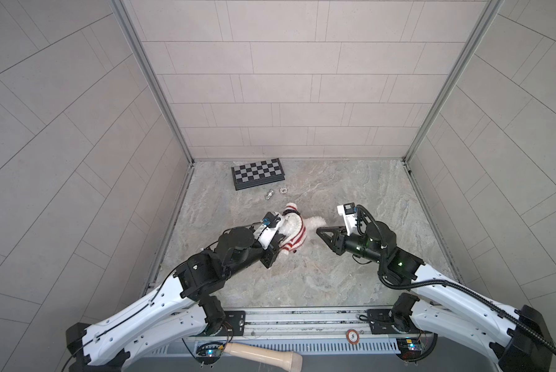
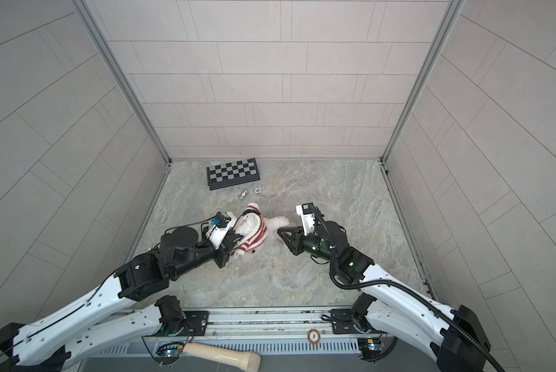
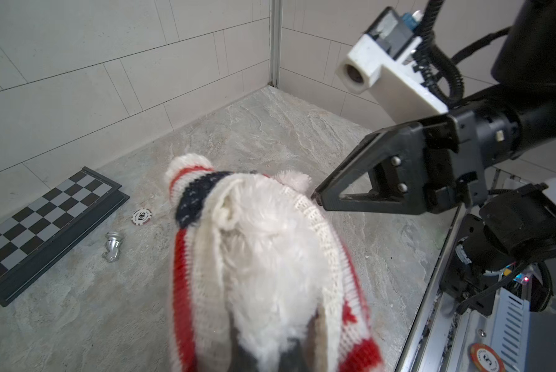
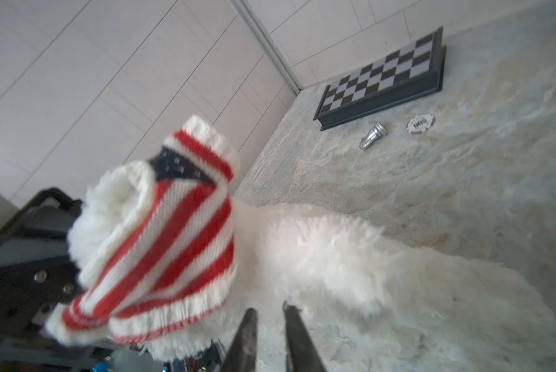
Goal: Dress the teddy bear
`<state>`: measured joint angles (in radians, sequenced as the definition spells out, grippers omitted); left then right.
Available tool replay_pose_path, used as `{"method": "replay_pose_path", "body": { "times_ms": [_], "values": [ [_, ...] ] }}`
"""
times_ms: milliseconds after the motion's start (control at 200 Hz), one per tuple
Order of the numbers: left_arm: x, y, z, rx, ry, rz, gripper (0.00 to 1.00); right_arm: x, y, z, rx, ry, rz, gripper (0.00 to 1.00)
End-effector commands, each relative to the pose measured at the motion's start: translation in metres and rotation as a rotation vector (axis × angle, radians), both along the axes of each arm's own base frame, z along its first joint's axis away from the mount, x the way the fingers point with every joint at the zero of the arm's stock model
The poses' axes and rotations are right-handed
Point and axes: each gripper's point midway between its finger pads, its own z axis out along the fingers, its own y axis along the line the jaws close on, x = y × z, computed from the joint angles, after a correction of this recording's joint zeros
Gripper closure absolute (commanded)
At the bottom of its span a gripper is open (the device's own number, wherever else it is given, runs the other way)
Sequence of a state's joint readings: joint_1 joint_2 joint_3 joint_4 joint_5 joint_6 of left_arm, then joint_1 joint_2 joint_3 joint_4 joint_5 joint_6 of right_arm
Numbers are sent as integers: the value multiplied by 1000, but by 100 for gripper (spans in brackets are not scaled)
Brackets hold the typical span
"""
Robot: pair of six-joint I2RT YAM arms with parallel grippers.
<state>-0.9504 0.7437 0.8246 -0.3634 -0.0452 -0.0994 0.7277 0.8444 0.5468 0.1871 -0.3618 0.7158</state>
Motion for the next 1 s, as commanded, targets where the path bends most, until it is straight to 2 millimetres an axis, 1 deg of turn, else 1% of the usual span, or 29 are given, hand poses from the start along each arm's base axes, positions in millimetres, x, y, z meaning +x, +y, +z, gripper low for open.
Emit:
{"method": "replay_pose_path", "body": {
  "times_ms": [0,15,30,70,135,180,270,310,315,330,395,446,561,656,771,826,996],
  "values": [
    [9,4,53,-185,8,98,100,-13,0,62,48,-198,35,58],
    [10,5,55,-189,12,108,100,-15,-1,70,54,-218,39,55],
    [10,6,57,-196,19,116,100,-17,-1,74,55,-230,43,51],
    [12,7,62,-213,40,135,100,-22,-1,82,61,-255,48,44],
    [11,5,70,-271,76,145,100,-32,0,90,69,-290,66,43],
    [13,3,75,-337,105,164,100,-41,6,90,78,-309,85,44],
    [18,4,86,-478,160,214,100,-60,25,85,73,-346,143,51],
    [19,6,92,-541,173,233,100,-68,34,91,92,-370,165,54],
    [20,6,93,-549,174,236,100,-68,35,84,84,-364,168,54],
    [21,7,95,-573,177,243,100,-69,38,79,83,-362,174,55],
    [22,8,106,-653,170,249,100,-74,47,79,131,-361,189,60],
    [23,8,113,-691,158,244,100,-73,51,82,174,-360,184,63],
    [25,7,112,-747,172,247,100,-61,54,82,197,-357,129,72],
    [26,3,108,-778,194,246,100,-53,55,83,200,-375,88,71],
    [28,3,101,-789,207,259,100,-53,60,97,235,-411,98,69],
    [29,3,97,-787,208,265,100,-53,61,100,242,-416,99,69],
    [30,1,93,-792,211,263,100,-44,62,101,235,-409,58,69]
  ]
}}
